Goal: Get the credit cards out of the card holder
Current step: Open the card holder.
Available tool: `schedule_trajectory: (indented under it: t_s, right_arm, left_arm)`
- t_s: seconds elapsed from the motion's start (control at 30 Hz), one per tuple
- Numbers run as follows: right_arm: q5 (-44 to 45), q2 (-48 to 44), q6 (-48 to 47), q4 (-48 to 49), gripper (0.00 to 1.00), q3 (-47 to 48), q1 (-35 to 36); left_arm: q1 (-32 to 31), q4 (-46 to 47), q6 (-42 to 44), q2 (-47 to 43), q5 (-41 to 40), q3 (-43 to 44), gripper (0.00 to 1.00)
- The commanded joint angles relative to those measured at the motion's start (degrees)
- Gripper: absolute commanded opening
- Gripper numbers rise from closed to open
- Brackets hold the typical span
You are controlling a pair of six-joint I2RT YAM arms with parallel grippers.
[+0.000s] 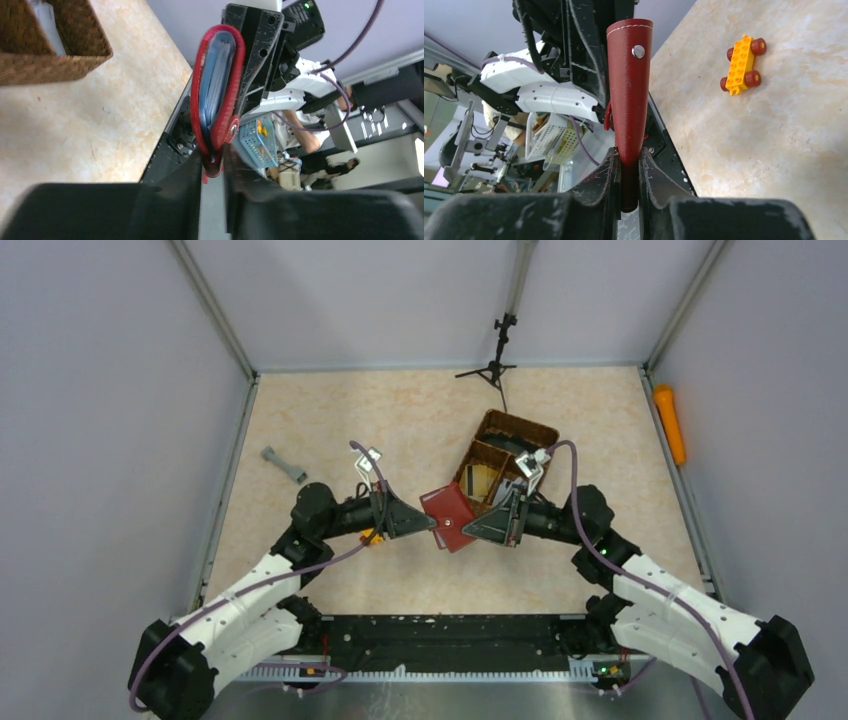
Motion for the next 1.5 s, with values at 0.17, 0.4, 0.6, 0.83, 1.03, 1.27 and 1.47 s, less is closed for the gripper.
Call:
schedule_trajectory:
  t_s: [0.17,0.4,0.6,0.83,1.03,1.27,1.47]
  right_arm:
    - [24.53,-1.74,-8.23,-21.18,0.00,7.48,3.61]
    - [41.01,5.74,-12.49,-29.43,0.00,13.47,12.37]
    - [45.32,10.04,-13.24,-28.60,0.00,15.32,16.77]
    - [43.42,11.38,-13.16,-25.58,0.00,15.22,18.61]
    - [41.78,12.03,-13.65,-23.76,0.00,15.39,19.81]
    - [40.72,11.59,-13.26,-22.37,0.00,14.27,20.16]
    - [47.41,8.72,-12.19,-26.14,0.00,13.03,20.15]
  left_arm:
    - [-1.85,-38.76,14.14,-0.31,-31.12,10.41,0.66]
    - [-8.84,-38.08,13.10,5.42,-35.48,12.91,0.61]
    - [-9.94,-34.21,10.94,6.83,-32.63,13.02,0.58]
    - [-9.94,-29.57,8.43,7.24,-30.31,10.69,0.60]
    - [-10.24,-28.02,8.06,11.38,-28.89,11.78,0.58]
    - [-10.55,-28.85,8.74,13.72,-29.75,12.94,0.39]
    - [-10.55,-36.46,11.20,11.43,-33.97,13.69,0.06]
